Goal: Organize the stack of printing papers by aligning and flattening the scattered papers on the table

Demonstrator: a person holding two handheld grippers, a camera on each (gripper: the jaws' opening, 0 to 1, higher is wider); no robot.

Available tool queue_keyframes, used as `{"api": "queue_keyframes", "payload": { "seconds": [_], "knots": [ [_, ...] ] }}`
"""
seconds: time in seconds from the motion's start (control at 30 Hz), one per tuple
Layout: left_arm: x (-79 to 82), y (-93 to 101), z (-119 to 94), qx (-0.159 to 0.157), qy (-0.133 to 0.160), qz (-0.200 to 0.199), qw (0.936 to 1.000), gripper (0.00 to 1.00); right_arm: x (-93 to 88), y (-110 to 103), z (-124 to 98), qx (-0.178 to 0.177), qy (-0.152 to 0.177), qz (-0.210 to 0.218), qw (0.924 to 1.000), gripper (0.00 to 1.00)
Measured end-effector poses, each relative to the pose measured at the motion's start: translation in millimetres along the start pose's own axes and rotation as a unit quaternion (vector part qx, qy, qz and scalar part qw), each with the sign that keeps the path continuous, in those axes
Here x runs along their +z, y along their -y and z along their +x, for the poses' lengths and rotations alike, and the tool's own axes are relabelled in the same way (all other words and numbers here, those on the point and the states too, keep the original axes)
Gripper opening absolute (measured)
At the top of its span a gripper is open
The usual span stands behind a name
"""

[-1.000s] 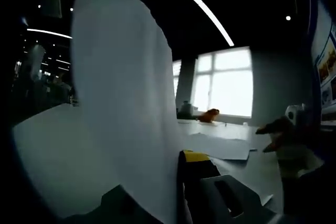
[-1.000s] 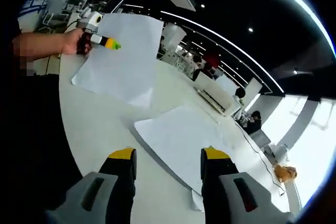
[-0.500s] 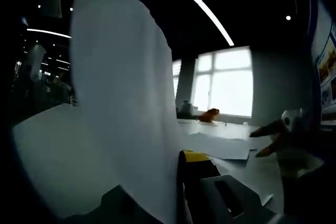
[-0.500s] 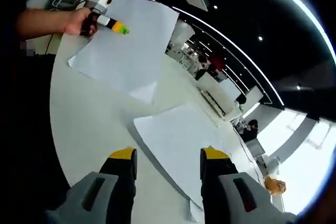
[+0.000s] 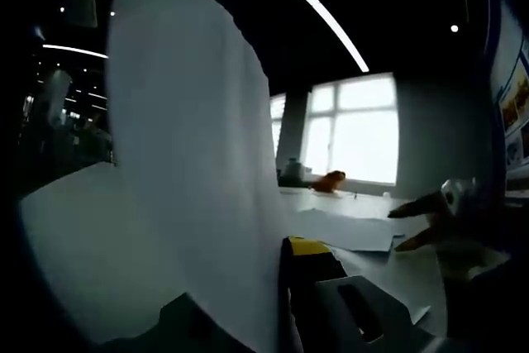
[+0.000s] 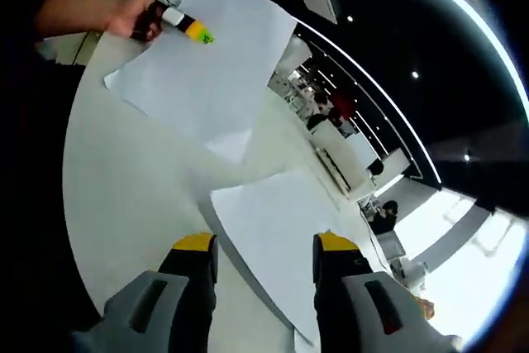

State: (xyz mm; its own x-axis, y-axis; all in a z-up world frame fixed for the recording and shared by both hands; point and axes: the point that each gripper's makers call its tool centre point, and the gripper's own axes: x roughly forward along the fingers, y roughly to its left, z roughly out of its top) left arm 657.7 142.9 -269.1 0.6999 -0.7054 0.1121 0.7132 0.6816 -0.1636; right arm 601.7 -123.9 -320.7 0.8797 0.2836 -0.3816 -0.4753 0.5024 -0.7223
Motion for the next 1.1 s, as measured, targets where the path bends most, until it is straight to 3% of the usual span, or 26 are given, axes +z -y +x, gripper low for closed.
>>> {"api": "queue_keyframes", "payload": {
  "seconds": [0.47, 0.73, 1.1],
  "knots": [
    [0.5, 0.0, 0, 0.0, 0.002, -0.001, 1.0, 0.06, -0.4, 1, 9, -0.013, -0.006, -0.037, 0.9992, 0.4],
    [4.3, -5.2, -3, 0.002, 0.015, -0.019, 0.9997, 0.06, -0.6, 6, 14, -0.049, -0.014, -0.082, 0.9954, 0.39],
    [3.4, -3.7, -3, 0.001, 0.013, -0.018, 0.9998, 0.06, -6.0, 6, 25, -0.062, -0.031, -0.124, 0.9899, 0.25]
  ]
}}
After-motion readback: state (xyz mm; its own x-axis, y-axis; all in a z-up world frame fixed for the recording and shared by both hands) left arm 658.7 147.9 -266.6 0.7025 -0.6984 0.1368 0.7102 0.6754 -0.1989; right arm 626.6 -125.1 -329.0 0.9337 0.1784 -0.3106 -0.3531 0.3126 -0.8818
